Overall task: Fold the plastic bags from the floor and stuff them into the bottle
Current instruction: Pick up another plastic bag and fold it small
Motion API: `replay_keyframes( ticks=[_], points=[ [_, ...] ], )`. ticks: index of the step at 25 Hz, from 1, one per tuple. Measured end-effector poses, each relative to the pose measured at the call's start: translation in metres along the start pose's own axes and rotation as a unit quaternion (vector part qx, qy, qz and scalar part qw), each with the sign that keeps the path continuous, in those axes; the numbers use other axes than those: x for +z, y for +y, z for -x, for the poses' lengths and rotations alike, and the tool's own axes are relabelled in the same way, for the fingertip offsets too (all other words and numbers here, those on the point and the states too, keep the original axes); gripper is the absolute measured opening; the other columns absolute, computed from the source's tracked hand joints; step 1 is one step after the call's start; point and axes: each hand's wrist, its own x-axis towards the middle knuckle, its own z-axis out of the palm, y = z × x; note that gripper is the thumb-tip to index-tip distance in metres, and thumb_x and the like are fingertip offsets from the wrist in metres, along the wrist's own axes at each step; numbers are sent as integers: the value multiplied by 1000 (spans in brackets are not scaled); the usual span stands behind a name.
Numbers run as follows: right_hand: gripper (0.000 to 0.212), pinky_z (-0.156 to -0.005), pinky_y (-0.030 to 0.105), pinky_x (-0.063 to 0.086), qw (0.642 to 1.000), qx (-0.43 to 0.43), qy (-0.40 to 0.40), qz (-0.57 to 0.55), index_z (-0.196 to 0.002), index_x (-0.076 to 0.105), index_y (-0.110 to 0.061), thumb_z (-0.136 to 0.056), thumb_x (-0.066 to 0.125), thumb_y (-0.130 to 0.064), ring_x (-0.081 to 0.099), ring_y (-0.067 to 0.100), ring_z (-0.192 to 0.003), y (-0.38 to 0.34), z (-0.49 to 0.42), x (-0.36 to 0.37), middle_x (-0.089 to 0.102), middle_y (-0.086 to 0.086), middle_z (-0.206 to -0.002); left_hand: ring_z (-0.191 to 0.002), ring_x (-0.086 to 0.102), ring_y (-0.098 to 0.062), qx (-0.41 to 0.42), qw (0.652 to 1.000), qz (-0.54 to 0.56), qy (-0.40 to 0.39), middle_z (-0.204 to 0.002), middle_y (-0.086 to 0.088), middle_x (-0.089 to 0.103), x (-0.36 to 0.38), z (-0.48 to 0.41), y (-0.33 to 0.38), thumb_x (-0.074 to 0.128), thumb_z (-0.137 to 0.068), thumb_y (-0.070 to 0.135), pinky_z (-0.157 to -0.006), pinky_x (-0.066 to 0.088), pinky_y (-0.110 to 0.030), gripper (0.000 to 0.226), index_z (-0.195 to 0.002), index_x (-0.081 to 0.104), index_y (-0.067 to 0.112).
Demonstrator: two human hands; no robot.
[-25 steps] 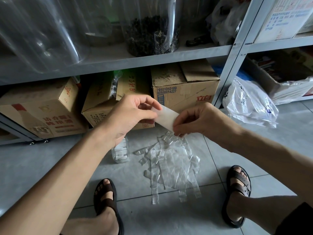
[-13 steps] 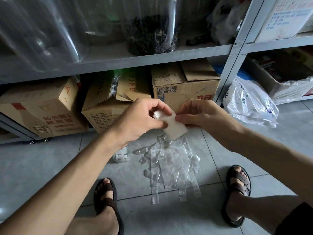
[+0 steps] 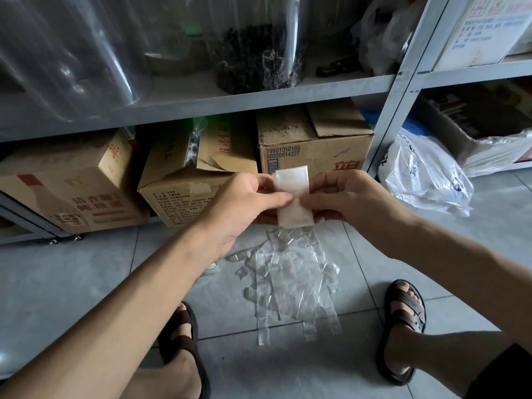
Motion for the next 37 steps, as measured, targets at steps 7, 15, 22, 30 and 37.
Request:
replay_keyframes(
  ticks=[7, 15, 22, 30, 37],
  points=[
    [9, -59, 21, 55, 999, 22, 3, -34, -82, 67, -6, -85, 68, 2, 66, 14, -66, -3, 2, 1, 69, 8, -75, -84, 72, -22, 20, 999, -4, 26, -95, -14, 77, -1, 1, 1, 75, -82, 1, -77, 61, -32, 13, -95, 73, 1],
    [14, -61, 24, 59, 994, 42, 11, -101, -81, 64, -9, -85, 66, 4, 68, 16, -68, -3, 2, 4, 71, 8, -77, -70, 70, -13, 9, 999, 28, 32, -79, -4, 76, 0, 4, 6, 79, -75, -1, -59, 55, -24, 24, -72, 74, 22],
    [18, -56, 20, 56, 990, 36, -11, -136, -75, 70, -13, -85, 65, 1, 65, 14, -65, -3, 3, 4, 70, 7, -77, -56, 66, -7, -21, 993, 117, -9, -66, -2, 71, 0, 8, 12, 64, -81, -11, -48, 52, -19, 23, -79, 71, 11],
    [28, -54, 20, 55, 991, 25, -20, -127, -73, 71, -10, -92, 55, 3, 65, 14, -60, -3, 3, 3, 69, 10, -73, -63, 66, -9, -30, 994, 100, -27, -74, -4, 70, -2, 8, 11, 58, -91, -7, -50, 53, -20, 35, -69, 75, 15],
    [25, -56, 20, 56, 996, -12, -14, -90, -77, 69, -5, -93, 54, 7, 64, 14, -63, -1, 3, 4, 67, 12, -75, -62, 67, -10, -36, 993, 108, -43, -74, -8, 71, -2, 9, 11, 53, -93, -9, -51, 54, -20, 34, -72, 73, 11]
  ],
)
